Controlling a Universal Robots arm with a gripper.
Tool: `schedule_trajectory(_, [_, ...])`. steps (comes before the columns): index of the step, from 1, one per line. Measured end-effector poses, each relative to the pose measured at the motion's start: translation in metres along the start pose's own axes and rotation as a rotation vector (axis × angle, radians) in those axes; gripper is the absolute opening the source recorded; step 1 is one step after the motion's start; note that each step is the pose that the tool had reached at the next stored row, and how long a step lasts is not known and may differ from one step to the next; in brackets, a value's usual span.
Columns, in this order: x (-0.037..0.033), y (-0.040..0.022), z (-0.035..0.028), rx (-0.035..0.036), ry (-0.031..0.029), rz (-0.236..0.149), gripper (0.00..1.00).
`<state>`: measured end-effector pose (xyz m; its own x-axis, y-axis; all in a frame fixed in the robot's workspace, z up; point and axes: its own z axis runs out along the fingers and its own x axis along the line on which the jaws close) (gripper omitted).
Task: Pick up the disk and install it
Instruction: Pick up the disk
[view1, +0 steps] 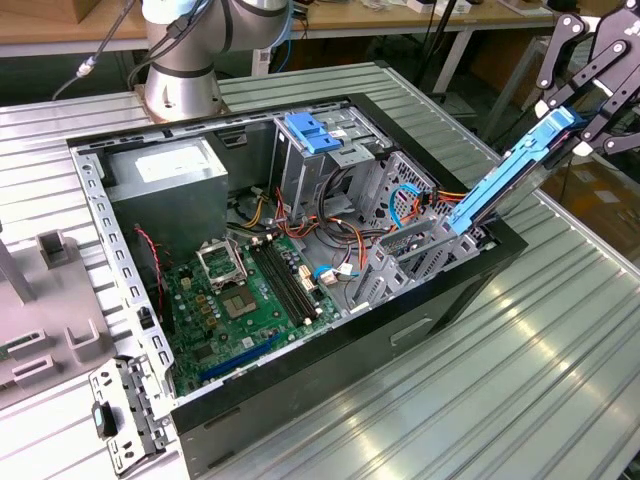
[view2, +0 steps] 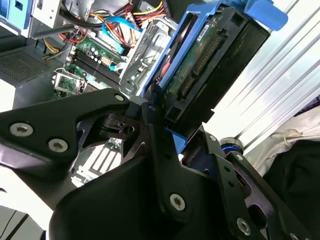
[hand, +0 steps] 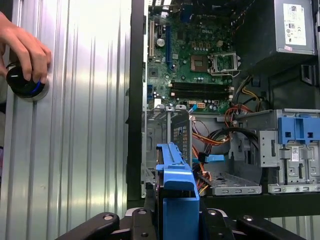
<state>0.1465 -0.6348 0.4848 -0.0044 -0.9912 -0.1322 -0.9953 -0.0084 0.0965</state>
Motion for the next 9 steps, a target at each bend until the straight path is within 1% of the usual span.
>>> schedule_trajectory(3, [0.0008, -0.0069, -0.0007, -0.0037, -0.0001, 0.000, 0.37])
schedule_trajectory(7, [0.0013, -0.0146, -0.0016, -0.0076, -0.0001, 0.001, 0.37])
schedule_trajectory(9, [0.0015, -0.0169, -0.0019, -0.0086, 0.0000, 0.001, 0.37])
